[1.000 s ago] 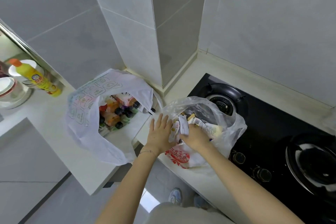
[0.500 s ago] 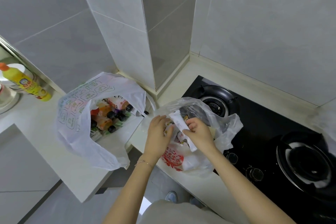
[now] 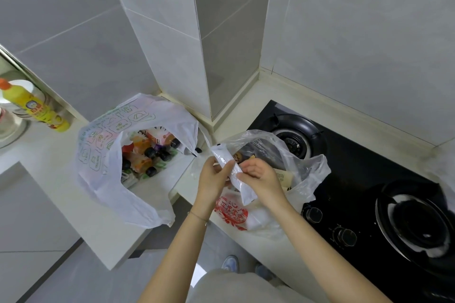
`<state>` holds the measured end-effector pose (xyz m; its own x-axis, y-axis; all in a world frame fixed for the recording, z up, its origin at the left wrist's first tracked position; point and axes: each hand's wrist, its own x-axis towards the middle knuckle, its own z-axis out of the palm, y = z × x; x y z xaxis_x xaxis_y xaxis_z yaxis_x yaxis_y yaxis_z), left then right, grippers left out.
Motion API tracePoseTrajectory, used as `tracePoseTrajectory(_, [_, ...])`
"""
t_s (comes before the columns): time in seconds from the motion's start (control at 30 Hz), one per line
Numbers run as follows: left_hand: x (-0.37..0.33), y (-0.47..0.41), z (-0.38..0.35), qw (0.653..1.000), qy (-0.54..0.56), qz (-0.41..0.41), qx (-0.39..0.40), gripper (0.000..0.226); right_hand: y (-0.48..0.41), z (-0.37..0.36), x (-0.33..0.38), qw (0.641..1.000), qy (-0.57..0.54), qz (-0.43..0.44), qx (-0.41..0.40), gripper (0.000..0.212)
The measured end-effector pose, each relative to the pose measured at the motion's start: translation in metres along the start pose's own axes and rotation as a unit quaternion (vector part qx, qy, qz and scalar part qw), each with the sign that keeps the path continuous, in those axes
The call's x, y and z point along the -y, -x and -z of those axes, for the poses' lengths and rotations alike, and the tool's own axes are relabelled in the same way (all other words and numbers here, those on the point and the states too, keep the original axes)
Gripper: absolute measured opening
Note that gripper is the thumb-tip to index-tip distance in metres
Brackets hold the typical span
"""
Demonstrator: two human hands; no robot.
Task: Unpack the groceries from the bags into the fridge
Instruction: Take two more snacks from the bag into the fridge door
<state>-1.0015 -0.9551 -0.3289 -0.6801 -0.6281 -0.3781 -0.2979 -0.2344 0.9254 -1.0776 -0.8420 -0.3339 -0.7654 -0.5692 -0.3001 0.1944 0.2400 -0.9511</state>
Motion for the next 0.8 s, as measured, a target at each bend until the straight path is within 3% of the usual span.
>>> tracePoseTrajectory(0.1, [0.002, -0.006, 0.013, 0.999, 0.000, -0.029, -0.025, 0.025, -0.007, 0.003, -0.003, 1.000, -0.003, -0.020, 0.005, 0.020])
tracePoseTrajectory(0.2, [0.004, -0.012, 0.027, 0.998, -0.018, -0.045, -0.037, 0.021, -0.022, 0.008, -0.017, 0.995, 0.096, -0.034, -0.018, 0.023])
tracePoseTrajectory(0.37, [0.013, -0.018, 0.046, 0.995, -0.071, -0.065, -0.039, 0.020, -0.045, -0.008, -0.035, 0.958, 0.270, -0.080, 0.058, 0.046])
tracePoseTrajectory(0.5, [0.018, -0.018, 0.055, 0.994, -0.090, -0.050, -0.043, 0.015, -0.056, -0.028, -0.039, 0.936, 0.339, -0.071, 0.066, 0.022])
tracePoseTrajectory(0.63, [0.020, -0.018, 0.061, 0.994, -0.089, -0.045, -0.045, 0.013, -0.063, -0.034, -0.038, 0.935, 0.349, -0.053, 0.042, 0.047])
tracePoseTrajectory(0.7, [0.019, -0.017, 0.062, 0.994, -0.087, -0.046, -0.047, 0.013, -0.062, -0.034, -0.040, 0.939, 0.337, -0.061, 0.041, 0.043])
tracePoseTrajectory(0.8, [0.018, -0.016, 0.062, 0.994, -0.084, -0.053, -0.043, 0.012, -0.059, -0.032, -0.039, 0.950, 0.305, -0.059, 0.023, 0.015])
